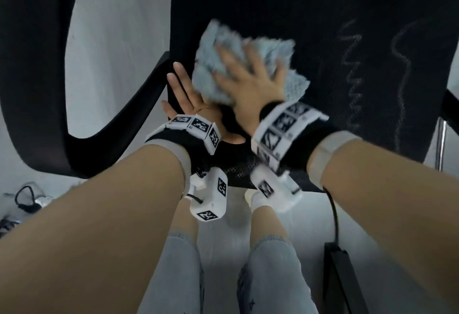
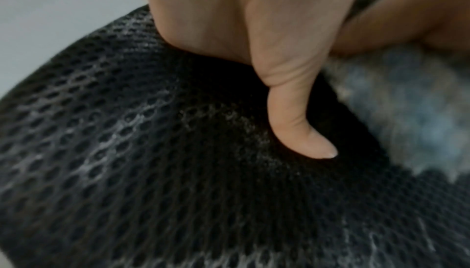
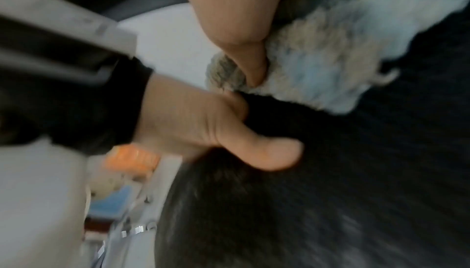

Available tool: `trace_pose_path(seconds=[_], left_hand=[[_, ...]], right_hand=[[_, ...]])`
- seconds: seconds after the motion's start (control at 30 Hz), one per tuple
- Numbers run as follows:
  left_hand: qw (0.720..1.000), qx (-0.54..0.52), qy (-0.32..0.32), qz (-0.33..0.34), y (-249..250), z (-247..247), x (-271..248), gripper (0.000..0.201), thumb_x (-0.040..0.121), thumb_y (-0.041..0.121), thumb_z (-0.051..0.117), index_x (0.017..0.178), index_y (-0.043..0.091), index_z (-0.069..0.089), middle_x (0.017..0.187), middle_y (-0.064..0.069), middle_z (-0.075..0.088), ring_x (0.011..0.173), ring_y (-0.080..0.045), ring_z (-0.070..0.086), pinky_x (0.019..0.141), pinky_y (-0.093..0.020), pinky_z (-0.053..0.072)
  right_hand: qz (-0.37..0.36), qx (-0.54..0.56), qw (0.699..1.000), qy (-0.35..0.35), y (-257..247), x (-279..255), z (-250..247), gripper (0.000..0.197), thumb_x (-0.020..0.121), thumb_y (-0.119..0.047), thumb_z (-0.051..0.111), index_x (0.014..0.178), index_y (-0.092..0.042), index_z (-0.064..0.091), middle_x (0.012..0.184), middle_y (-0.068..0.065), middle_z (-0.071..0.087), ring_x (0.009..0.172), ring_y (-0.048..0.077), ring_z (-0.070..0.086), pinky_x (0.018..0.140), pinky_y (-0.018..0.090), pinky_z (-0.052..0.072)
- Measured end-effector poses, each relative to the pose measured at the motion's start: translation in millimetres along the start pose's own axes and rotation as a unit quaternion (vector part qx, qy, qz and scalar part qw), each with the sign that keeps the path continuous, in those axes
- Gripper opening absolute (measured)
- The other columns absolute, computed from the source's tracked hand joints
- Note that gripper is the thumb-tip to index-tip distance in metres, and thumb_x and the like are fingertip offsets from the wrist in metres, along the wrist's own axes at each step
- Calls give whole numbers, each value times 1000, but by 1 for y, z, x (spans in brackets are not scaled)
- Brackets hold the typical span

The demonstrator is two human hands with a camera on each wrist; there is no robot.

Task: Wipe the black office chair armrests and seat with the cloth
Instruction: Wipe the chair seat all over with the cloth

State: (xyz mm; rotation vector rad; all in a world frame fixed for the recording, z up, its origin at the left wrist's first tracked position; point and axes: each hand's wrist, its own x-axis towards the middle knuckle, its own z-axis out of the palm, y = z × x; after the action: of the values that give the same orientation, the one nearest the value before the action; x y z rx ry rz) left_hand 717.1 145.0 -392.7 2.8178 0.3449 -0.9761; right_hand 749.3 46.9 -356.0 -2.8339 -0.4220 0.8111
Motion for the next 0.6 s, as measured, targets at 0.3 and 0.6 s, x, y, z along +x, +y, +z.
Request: trace_pose_path(seconds=[0.3, 0.6], left_hand=[[993, -88, -23, 76, -26, -27, -14, 137, 57, 44, 82, 144, 16, -19, 154, -8, -25, 143, -24, -20, 115, -49, 6], [964, -199, -124, 124, -51, -42, -6, 123, 68, 11, 78, 144, 11, -19, 153, -4, -26, 142, -17, -20, 110, -21, -4]], right_hand=[[284, 143, 946, 64, 32, 15, -19, 75, 89, -7, 44, 142, -46, 8, 154, -15, -14, 142, 24, -11, 106, 64, -1], [40, 9, 999, 3, 23, -9, -2, 72, 89, -12, 42, 142, -46, 7, 155, -14, -11, 142, 23, -8, 108, 60, 0]])
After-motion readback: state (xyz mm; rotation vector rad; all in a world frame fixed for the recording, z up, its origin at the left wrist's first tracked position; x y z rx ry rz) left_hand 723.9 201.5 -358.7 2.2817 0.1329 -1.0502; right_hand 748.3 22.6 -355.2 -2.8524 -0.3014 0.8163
